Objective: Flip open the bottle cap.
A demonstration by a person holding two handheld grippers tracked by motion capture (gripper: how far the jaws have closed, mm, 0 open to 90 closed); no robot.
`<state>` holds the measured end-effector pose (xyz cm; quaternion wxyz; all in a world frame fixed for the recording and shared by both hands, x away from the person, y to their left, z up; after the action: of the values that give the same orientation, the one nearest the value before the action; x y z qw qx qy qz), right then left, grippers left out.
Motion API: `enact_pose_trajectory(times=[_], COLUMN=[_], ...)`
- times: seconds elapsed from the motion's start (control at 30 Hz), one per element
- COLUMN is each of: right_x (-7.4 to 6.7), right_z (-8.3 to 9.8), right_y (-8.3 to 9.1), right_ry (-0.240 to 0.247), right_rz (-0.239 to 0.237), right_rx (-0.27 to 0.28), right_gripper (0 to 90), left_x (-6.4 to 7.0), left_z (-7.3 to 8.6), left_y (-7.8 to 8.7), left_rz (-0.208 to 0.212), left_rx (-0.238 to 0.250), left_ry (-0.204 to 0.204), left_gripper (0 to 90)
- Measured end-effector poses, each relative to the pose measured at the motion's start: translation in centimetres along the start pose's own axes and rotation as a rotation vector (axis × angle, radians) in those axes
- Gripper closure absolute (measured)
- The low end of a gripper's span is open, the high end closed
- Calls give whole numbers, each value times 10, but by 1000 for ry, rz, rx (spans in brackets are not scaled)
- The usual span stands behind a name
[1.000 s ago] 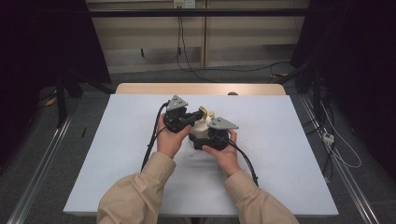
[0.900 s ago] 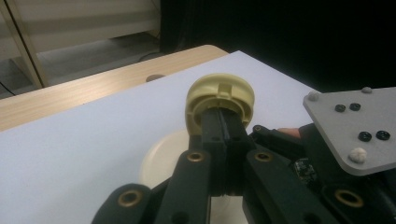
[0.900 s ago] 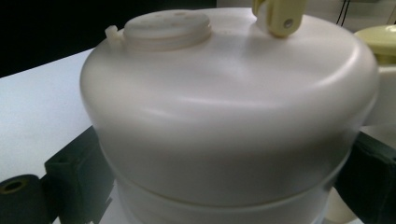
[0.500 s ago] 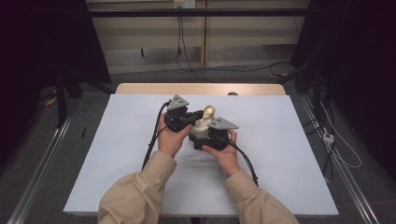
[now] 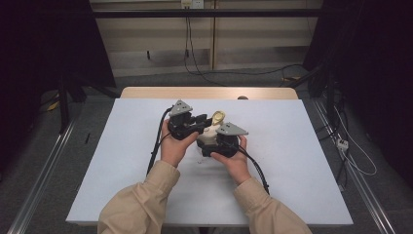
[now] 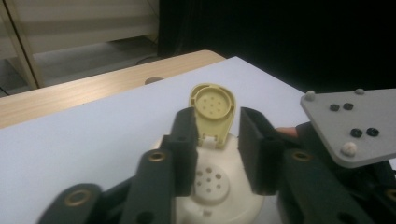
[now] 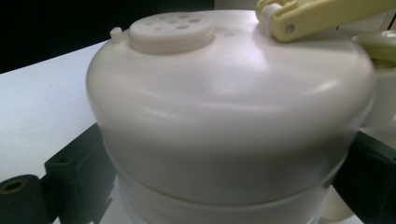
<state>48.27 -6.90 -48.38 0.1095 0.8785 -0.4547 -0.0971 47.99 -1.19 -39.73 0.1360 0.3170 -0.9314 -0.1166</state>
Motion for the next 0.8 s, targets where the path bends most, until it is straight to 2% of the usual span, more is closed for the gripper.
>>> enact_pose_trajectory(times=[0.1, 0.23, 0.37, 0.43, 0.57, 0.67, 0.8], right_x=[0, 1, 1, 1, 0, -1, 1], right_z=[0, 1, 4, 5, 7, 7, 6], right_y=[2, 5, 9, 11, 16, 20, 26], right_ry=[-5, -20, -38, -39, -54, -39, -45], right_rz=[0, -7, -5, -5, -20, -27, -26], right_rx=[-6, -28, -55, -71, -94, -81, -74], right_gripper=[45, 40, 34, 34, 34, 58, 57], left_x=[-3, -7, -9, -10, -13, -16, -20], left_z=[0, 3, 5, 7, 15, 23, 30], left_y=[6, 13, 21, 27, 38, 46, 57], left_rz=[1, -16, -13, -11, -14, -16, -23], left_rx=[16, 29, 40, 46, 40, 25, 33], left_ry=[11, 20, -3, -1, -4, 1, 10], left_gripper=[589, 420, 310, 252, 204, 174, 150])
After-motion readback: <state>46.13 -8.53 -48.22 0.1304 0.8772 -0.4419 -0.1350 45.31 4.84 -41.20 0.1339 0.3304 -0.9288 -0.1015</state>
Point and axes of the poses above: each handheld gripper's, and its own axes: y roughly backward along the jaws, z roughly out of its underside, x roughly to its right, the point moved 9 cm from there along -y, roughly forward along the jaws, and after that the axes turned 4 degrees about x, right-handed, at the moved point
